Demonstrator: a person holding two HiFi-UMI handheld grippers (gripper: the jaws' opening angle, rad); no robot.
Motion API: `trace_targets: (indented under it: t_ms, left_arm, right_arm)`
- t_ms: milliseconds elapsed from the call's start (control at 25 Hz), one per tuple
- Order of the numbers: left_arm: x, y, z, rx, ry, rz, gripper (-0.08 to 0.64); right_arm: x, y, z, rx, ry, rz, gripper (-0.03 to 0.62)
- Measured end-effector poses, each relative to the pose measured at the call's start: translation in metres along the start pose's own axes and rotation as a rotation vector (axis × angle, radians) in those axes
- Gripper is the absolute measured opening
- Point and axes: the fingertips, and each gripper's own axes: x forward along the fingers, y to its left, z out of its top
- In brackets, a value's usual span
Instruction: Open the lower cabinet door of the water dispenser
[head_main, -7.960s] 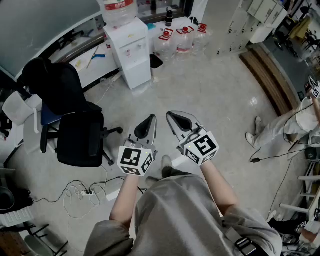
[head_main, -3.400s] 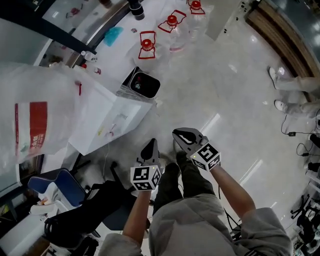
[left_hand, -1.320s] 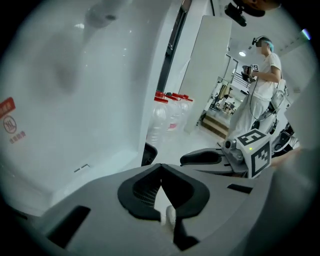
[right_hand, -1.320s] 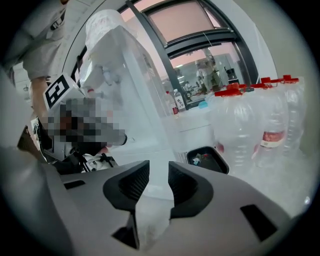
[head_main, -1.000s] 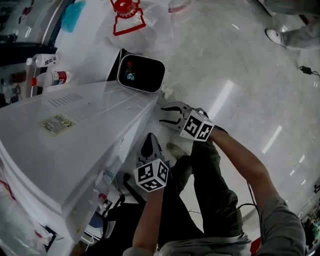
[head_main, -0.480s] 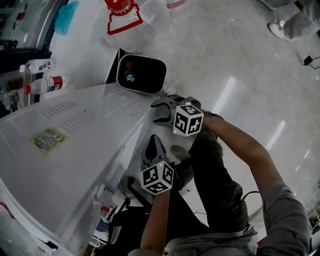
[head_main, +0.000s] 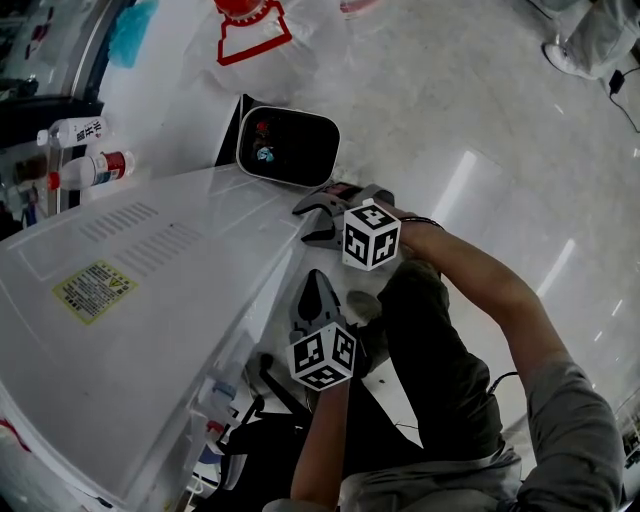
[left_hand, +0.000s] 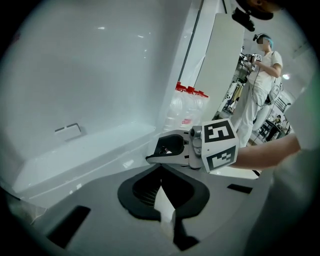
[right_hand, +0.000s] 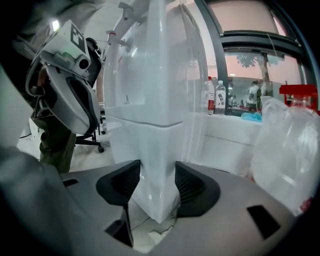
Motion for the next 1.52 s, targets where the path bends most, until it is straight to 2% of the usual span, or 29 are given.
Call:
trace_targets:
  t_ms: [320, 520, 920, 1200, 1520]
  left_arm:
    - [-0.001, 0.003, -0.005, -0.005, 0.010, 0.003, 0.009]
    - [-0.007, -0.005, -0.006, -0.021, 0.026, -0.001, 0.009]
    - [-0.017, -0.015, -0.009, -0.044, 0.052, 0.010, 0.009]
    - [-0.032, -0.010, -0.006, -0.082, 0.048, 0.057, 0.009]
    - [-0.044, -0.009, -0.032, -0.154, 0.054, 0.116, 0.009]
  right_arm:
    - [-0.001, 0.000, -0.001, -0.001, 0.010, 0.013, 0.206]
    - [-0.003, 0.004, -0.002, 0.062, 0.003, -0.061, 0.196]
    - [-0.026, 0.029, -0.013, 0.127, 0.023, -0.129, 0.190]
    - [-0.037, 0.046, -0.020, 0.169, 0.048, -0.190, 0.190]
    - [-0.049, 0.069, -0.028, 0.229, 0.079, -0.267, 0.190]
